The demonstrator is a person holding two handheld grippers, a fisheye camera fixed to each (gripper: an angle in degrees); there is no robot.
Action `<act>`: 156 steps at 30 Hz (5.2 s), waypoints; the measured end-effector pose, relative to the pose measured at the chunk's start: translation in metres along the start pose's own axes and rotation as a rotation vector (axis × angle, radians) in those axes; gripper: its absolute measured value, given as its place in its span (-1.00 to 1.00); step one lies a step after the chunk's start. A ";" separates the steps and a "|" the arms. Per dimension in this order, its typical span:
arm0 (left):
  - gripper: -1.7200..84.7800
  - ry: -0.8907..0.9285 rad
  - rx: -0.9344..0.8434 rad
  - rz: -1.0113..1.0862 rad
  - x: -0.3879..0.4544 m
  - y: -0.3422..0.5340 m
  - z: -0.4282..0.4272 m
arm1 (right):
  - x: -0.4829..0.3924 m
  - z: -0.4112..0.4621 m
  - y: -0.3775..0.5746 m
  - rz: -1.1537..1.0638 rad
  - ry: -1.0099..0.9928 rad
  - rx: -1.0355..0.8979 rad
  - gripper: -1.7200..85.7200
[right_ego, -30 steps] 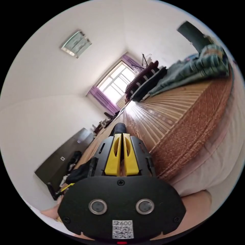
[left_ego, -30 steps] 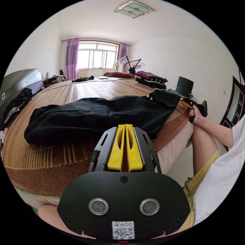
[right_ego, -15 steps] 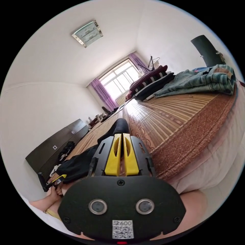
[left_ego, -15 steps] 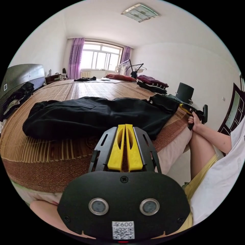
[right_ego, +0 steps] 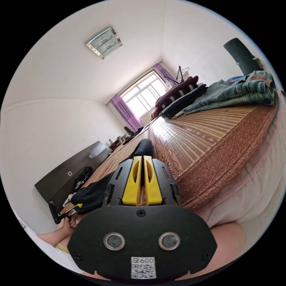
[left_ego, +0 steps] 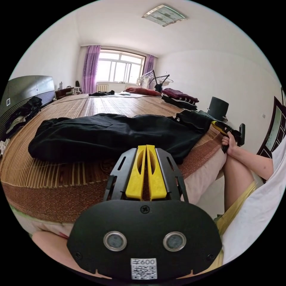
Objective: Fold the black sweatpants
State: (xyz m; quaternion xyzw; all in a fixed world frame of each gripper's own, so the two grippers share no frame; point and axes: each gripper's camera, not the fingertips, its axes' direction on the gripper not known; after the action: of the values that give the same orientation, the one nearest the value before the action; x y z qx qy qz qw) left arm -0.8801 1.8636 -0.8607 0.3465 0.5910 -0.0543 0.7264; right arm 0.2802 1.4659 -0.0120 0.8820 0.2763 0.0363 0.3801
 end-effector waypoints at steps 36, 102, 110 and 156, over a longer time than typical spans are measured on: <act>-0.60 -0.277 -0.242 -0.136 -0.138 -0.235 0.175 | 0.036 0.071 0.097 0.086 0.065 -0.055 -0.98; -0.77 -0.278 -0.247 0.360 0.144 -0.049 0.265 | -0.023 0.352 0.330 -0.789 0.145 -0.817 -0.93; -0.78 -0.446 -0.293 0.418 0.118 -0.103 0.349 | 0.017 0.374 0.266 -0.702 0.189 -0.779 -0.97; -0.92 -0.503 0.555 -0.476 0.028 -0.141 -0.135 | -0.006 0.312 0.096 -0.424 0.351 -0.366 -0.68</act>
State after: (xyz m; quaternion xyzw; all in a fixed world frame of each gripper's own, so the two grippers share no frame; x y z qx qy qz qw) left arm -1.0521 1.8428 -0.9558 0.3585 0.4222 -0.4595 0.6943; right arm 0.4049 1.2065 -0.1659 0.7022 0.5040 0.1569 0.4778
